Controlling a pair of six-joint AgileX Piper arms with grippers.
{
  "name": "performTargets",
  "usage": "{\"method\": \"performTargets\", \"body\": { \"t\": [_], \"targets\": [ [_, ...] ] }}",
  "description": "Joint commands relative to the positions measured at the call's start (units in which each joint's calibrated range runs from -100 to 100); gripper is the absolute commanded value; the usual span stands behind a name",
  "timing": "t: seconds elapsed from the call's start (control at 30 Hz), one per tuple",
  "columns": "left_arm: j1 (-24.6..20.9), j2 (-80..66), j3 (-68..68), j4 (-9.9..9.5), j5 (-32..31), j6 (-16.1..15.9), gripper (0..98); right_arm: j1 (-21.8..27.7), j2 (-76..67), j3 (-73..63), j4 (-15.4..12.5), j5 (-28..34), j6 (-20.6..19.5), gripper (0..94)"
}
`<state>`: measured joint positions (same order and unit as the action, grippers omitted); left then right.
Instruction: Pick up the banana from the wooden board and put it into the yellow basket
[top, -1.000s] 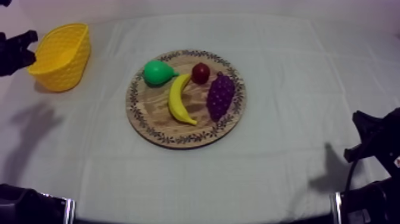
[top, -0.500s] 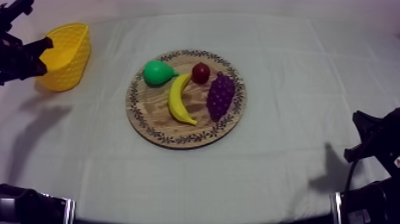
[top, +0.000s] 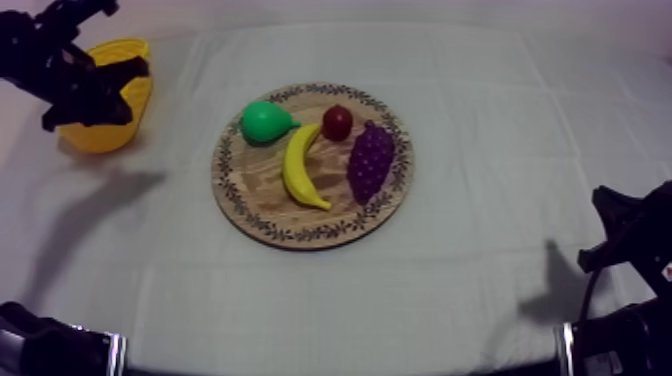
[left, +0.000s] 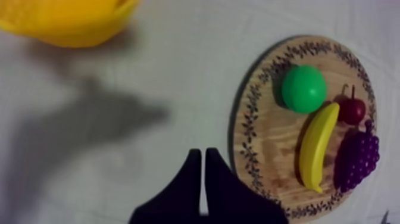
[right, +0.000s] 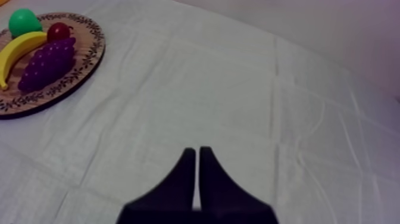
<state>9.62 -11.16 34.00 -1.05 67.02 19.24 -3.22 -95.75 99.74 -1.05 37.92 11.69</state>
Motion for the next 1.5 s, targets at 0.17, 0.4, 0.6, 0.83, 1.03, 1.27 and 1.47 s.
{"method": "performTargets", "body": {
  "t": [0.17, 0.4, 0.6, 0.83, 1.03, 1.27, 1.47],
  "targets": [
    [7.3, 7.2, -4.5, 0.81, -1.3, 1.2, 0.0, -0.1, 0.0, 0.0, 0.0, 0.0, 0.0, 0.4],
    [12.9, 15.2, -9.3, 2.24, -4.0, 1.5, 0.0, -0.1, 0.0, 0.0, 0.0, 0.0, 0.0, 0.4],
    [17.2, 21.7, -15.2, 3.65, -5.0, 1.2, 0.1, -0.1, 0.0, 0.0, 0.0, 0.0, 0.0, 0.4],
    [20.6, 25.3, -20.9, 4.24, -5.1, 1.1, 6.8, -0.1, 0.0, 0.0, 0.0, 0.0, 0.0, 0.4],
    [21.4, 25.9, -21.6, 4.33, -6.0, -0.1, 22.0, -0.1, 0.0, 0.0, 0.0, 0.0, 0.0, 0.4],
    [21.0, 25.0, -18.9, 4.75, -7.4, -0.2, 40.8, -0.1, 0.0, 0.0, 0.0, 0.0, 0.0, 0.4],
    [20.1, 24.6, -17.6, 4.86, -7.4, 0.6, 53.4, -0.1, 0.0, 0.0, 0.0, 0.0, 0.0, 0.4]
  ]
}}
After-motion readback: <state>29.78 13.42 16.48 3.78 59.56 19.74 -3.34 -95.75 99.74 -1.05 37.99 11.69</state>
